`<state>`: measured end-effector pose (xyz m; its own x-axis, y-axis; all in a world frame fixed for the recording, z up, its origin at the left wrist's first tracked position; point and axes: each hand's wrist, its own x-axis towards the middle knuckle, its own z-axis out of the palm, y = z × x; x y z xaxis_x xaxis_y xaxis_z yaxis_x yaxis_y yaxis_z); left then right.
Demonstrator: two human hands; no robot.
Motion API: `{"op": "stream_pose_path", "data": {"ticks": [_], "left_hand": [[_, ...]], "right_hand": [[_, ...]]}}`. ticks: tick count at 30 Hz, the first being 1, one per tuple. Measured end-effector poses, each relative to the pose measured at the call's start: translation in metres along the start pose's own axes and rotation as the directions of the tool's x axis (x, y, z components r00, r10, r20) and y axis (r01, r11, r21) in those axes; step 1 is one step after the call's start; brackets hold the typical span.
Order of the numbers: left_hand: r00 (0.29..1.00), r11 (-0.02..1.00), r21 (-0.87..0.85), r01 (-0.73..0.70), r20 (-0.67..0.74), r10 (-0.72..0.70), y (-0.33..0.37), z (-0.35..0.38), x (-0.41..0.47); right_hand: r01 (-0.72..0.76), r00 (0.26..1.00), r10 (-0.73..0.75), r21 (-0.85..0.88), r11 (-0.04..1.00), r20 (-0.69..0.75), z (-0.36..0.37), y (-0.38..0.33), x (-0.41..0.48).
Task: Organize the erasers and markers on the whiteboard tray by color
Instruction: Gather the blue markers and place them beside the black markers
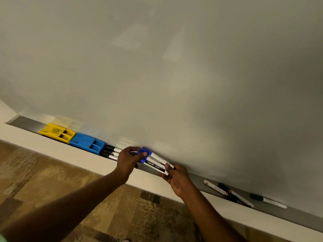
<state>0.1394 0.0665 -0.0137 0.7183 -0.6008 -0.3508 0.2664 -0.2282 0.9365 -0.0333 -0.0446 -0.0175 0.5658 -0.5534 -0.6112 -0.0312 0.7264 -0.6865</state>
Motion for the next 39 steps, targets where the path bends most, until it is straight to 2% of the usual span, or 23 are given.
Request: {"op": "stream_pose_path", "data": {"ticks": [6, 11, 20, 24, 28, 33, 37, 39], "left_hand": [[0.993, 0.947, 0.318, -0.037, -0.096, 0.071, -0.015, -0.021, 0.005], [0.994, 0.903, 0.426, -0.061, -0.053, 0.092, -0.021, -0.027, 0.006], [0.992, 0.82, 0.56, -0.121, 0.043, 0.117, -0.026, -0.027, 0.004], [0.983, 0.738, 0.649, -0.184, 0.11, 0.148, -0.028, -0.029, 0.008], [0.921, 0.541, 0.751, -0.379, 0.25, 0.297, -0.03, -0.032, 0.005], [0.745, 0.168, 0.791, -0.588, 0.449, 0.494, -0.028, -0.032, 0.002], [0.612, -0.076, 0.716, -0.694, 0.642, 0.462, -0.029, -0.033, 0.002], [0.578, -0.13, 0.674, -0.727, 0.703, 0.414, -0.032, -0.035, 0.004]], "right_hand": [[0.03, 0.996, -0.042, -0.146, 0.989, -0.084, -0.003, 0.004, 0.014], [-0.031, 0.988, -0.009, -0.252, 0.967, -0.155, 0.003, 0.006, 0.025], [-0.125, 0.971, 0.08, -0.194, 0.973, -0.225, 0.017, 0.013, 0.034], [-0.123, 0.96, 0.073, -0.171, 0.978, -0.27, 0.024, 0.016, 0.04], [-0.132, 0.936, 0.047, -0.226, 0.965, -0.35, 0.032, 0.015, 0.042], [-0.117, 0.928, -0.003, -0.298, 0.947, -0.374, 0.039, 0.019, 0.043], [-0.145, 0.907, -0.017, -0.349, 0.926, -0.421, 0.045, 0.021, 0.043], [-0.171, 0.896, -0.019, -0.385, 0.907, -0.444, 0.047, 0.021, 0.042]]}}
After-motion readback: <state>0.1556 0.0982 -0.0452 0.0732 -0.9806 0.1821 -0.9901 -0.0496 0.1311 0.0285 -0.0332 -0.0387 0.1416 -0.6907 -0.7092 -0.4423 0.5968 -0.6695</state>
